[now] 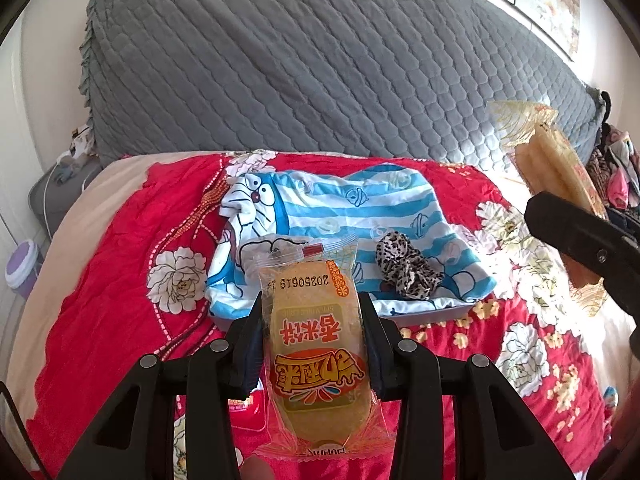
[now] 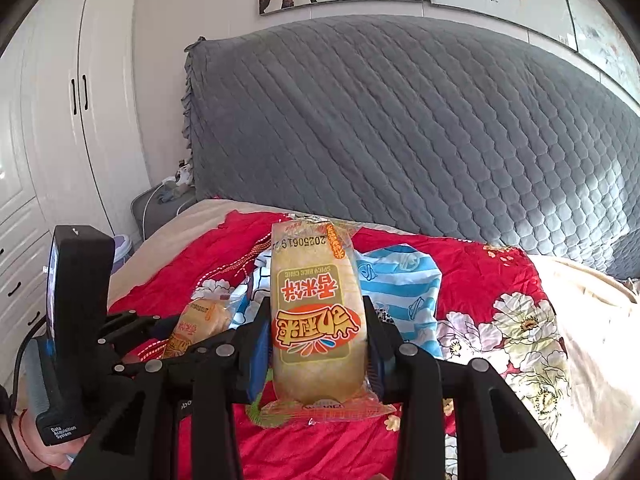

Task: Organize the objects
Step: 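Carry both held cakes over the striped shirt in the grey tray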

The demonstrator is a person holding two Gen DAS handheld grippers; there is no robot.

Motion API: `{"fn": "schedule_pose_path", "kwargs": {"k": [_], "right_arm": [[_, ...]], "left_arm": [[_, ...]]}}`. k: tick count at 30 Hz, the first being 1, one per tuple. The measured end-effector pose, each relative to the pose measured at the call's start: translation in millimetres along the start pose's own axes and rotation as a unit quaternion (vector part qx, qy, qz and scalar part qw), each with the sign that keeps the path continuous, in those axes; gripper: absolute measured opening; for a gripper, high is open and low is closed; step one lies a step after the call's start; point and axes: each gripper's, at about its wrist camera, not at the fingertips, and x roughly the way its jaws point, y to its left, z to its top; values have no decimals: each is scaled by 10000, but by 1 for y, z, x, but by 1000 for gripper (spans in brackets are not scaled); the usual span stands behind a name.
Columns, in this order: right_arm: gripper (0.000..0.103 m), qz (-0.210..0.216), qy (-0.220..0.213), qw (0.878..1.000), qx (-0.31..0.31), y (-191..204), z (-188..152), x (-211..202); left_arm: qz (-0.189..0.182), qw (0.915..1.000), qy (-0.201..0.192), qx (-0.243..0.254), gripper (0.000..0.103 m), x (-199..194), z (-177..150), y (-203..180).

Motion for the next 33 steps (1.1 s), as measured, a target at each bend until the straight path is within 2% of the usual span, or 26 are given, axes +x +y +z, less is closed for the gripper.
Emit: {"fn": "schedule_pose_path", "kwargs": {"k": [9, 21, 33], "right_arm": [[40, -74, 112, 9997, 223, -17, -5, 19], [40, -40, 198, 9996, 198, -19, -10, 36], [40, -189, 187, 9995, 170, -22, -11, 58]], "left_arm": [[-15, 10000, 38, -60, 43, 17, 2, 3], [-78, 9999, 75, -48, 43, 34, 12, 1], [-73, 10000, 44, 12, 43, 55, 26, 2]]}}
